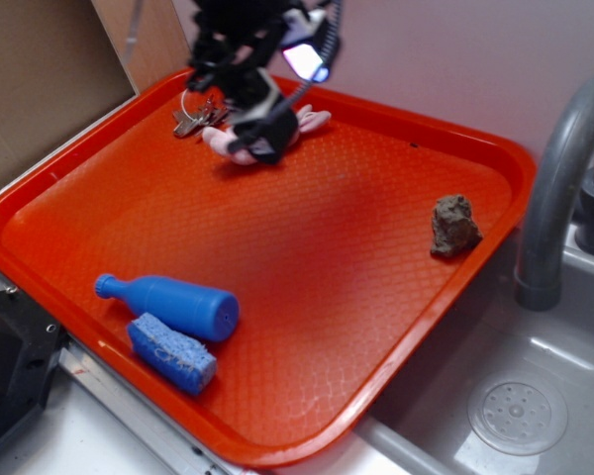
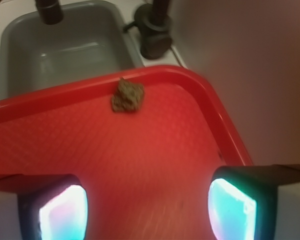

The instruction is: Grab the rock.

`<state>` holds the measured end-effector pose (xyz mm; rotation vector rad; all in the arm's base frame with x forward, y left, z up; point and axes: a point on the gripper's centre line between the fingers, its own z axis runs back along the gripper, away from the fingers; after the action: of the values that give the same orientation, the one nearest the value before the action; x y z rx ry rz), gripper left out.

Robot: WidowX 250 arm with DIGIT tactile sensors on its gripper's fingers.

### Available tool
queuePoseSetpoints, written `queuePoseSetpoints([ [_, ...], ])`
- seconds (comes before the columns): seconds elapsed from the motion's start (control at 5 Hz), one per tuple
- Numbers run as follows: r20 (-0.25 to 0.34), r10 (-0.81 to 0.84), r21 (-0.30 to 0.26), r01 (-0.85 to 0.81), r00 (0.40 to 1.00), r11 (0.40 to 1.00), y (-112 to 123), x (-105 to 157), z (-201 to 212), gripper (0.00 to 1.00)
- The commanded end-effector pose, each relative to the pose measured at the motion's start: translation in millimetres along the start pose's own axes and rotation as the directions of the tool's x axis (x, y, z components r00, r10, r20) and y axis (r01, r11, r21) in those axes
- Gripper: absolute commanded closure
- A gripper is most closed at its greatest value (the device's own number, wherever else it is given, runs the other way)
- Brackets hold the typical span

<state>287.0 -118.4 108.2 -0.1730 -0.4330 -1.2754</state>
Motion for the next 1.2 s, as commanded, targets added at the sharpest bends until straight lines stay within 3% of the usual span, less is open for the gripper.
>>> queuePoseSetpoints([
  [0.0, -0.003, -0.14, -0.086, 0.139, 0.99, 0.987, -11, 54, -41, 0.0],
  [0.2, -0.003, -0.163, -0.148, 0.161, 0.987, 0.976, -18, 60, -57, 0.0],
  [0.4, -0.038, -0.204, -0.171, 0.195, 0.978, 0.966, -22, 61, -69, 0.0],
  [1.0, -0.057, -0.257, -0.24, 0.237, 0.965, 0.942, -37, 66, -96, 0.0],
])
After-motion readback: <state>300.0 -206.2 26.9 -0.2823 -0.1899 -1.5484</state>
